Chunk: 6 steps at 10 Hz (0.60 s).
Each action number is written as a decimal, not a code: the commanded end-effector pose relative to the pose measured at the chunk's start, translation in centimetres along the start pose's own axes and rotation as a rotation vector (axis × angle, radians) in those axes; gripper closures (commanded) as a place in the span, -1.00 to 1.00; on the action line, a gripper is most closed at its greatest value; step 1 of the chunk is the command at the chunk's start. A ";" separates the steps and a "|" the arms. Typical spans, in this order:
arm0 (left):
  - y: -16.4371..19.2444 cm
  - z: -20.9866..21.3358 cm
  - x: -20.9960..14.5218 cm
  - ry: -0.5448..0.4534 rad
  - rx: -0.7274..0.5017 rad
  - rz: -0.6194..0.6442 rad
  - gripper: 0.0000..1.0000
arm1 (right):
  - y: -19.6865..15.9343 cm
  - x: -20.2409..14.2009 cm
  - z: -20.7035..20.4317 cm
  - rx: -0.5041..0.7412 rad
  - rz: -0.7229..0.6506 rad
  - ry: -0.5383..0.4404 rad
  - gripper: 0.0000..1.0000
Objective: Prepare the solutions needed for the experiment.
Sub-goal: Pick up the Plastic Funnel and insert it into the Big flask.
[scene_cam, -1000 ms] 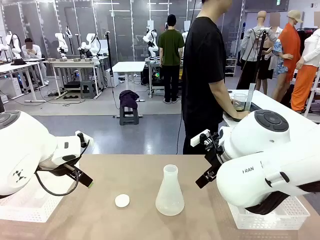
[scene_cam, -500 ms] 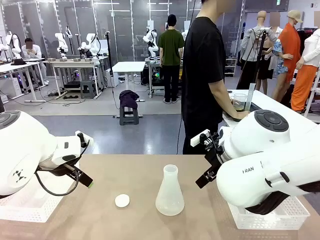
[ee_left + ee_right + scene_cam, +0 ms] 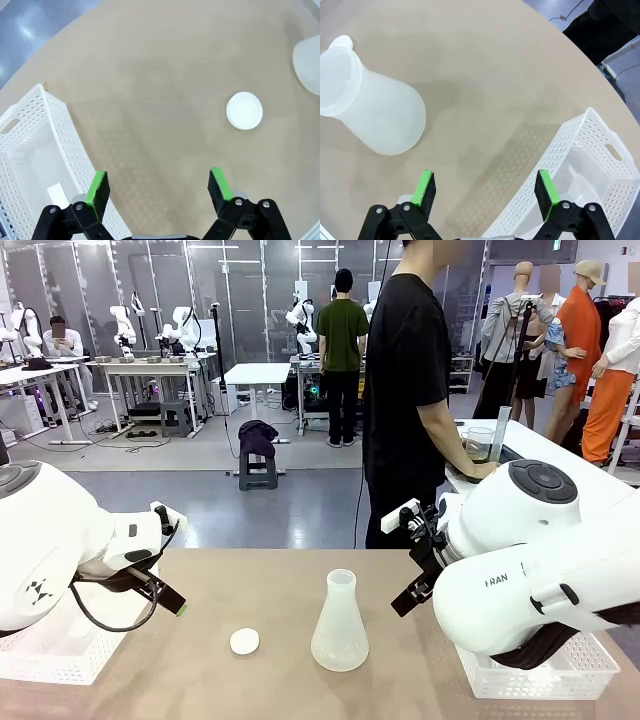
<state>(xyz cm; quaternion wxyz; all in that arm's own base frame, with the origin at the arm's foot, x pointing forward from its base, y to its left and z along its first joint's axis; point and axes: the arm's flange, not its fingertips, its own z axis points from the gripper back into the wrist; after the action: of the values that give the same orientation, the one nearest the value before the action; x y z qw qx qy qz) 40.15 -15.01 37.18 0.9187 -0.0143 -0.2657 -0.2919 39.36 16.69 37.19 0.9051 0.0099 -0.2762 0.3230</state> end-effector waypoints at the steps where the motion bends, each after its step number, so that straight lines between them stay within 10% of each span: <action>1: 0.0 0.0 0.0 0.000 0.000 0.001 -1.00 | 0.0 0.0 0.0 0.000 -0.002 0.000 -1.00; 6: 0.0 0.0 0.0 0.000 0.000 0.001 -1.00 | 0.0 0.0 0.0 0.000 -0.002 0.000 -1.00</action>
<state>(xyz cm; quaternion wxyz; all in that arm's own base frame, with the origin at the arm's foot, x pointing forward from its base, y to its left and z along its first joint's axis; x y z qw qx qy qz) 40.15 -15.01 37.18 0.9187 -0.0143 -0.2657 -0.2919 39.36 16.69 37.19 0.9051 0.0099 -0.2762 0.3230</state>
